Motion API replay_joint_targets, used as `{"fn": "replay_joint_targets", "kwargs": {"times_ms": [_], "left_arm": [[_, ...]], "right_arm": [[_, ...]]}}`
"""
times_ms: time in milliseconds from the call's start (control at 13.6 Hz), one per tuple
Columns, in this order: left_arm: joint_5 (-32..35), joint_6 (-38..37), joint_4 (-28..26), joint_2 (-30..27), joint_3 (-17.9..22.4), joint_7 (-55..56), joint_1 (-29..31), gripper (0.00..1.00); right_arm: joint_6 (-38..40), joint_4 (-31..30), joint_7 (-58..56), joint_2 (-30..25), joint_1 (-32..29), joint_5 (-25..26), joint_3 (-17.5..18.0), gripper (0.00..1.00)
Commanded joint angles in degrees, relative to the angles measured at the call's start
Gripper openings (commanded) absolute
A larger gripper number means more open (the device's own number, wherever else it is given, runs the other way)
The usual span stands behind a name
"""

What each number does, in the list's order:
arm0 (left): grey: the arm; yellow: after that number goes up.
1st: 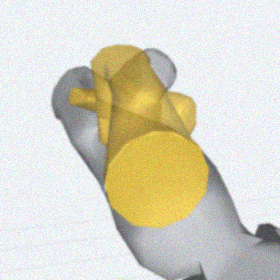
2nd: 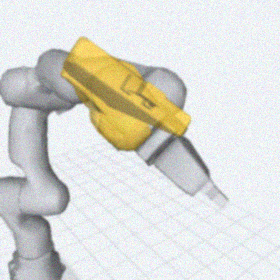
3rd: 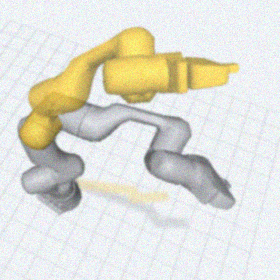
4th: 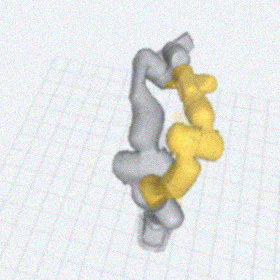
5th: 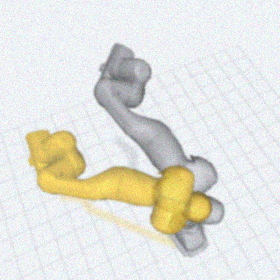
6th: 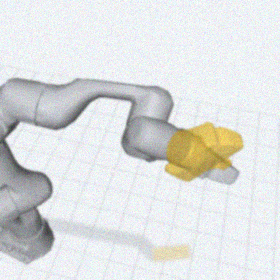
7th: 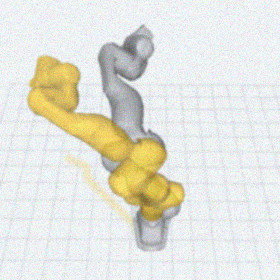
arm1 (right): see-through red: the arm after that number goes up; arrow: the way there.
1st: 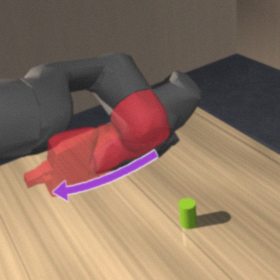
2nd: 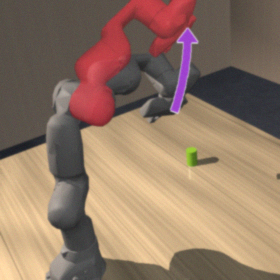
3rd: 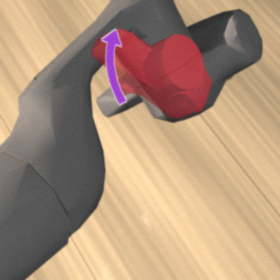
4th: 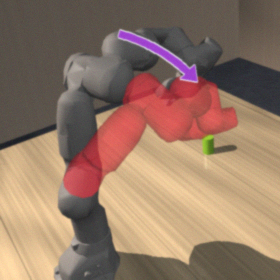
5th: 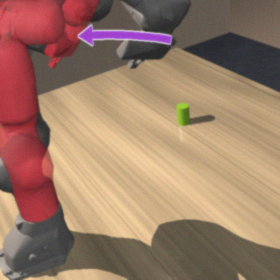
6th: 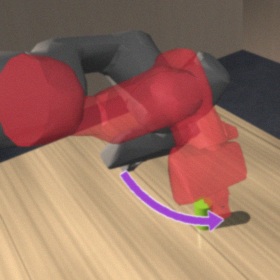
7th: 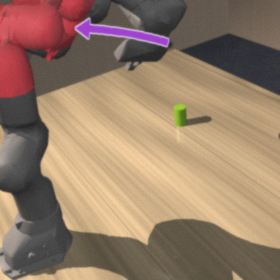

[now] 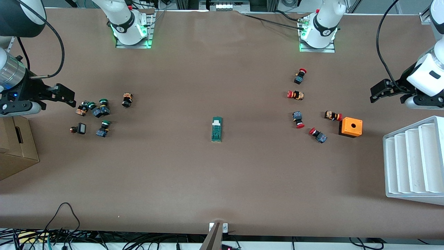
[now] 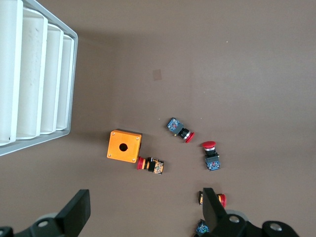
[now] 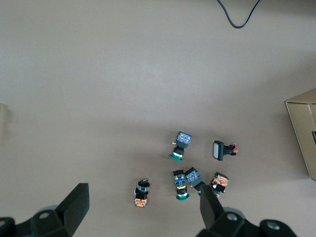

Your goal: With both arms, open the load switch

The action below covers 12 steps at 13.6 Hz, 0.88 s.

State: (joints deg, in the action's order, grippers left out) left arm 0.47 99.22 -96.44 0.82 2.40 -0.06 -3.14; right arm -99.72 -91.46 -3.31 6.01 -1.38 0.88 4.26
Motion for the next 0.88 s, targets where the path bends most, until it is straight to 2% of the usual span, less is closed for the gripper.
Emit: {"fn": "replay_joint_targets", "kwargs": {"times_ms": [0, 440, 806], "left_arm": [[0.41, -0.87, 0.38, -1.00, 0.93, 0.32, -2.12, 1.00], [0.50, -3.16, 0.47, -1.70, 4.10, 0.24, -2.66, 1.00], [0.59, -3.25, 0.55, -2.14, 3.75, 0.50, -2.66, 1.00]], "right_arm": [[0.05, 0.32, -1.17, -0.38, -0.65, 0.44, 0.40, 0.99], [0.05, 0.32, -0.90, -0.29, -0.65, 0.44, 0.40, 0.99], [0.05, 0.67, -0.90, -0.29, -0.65, 0.53, 0.40, 0.99]]}}
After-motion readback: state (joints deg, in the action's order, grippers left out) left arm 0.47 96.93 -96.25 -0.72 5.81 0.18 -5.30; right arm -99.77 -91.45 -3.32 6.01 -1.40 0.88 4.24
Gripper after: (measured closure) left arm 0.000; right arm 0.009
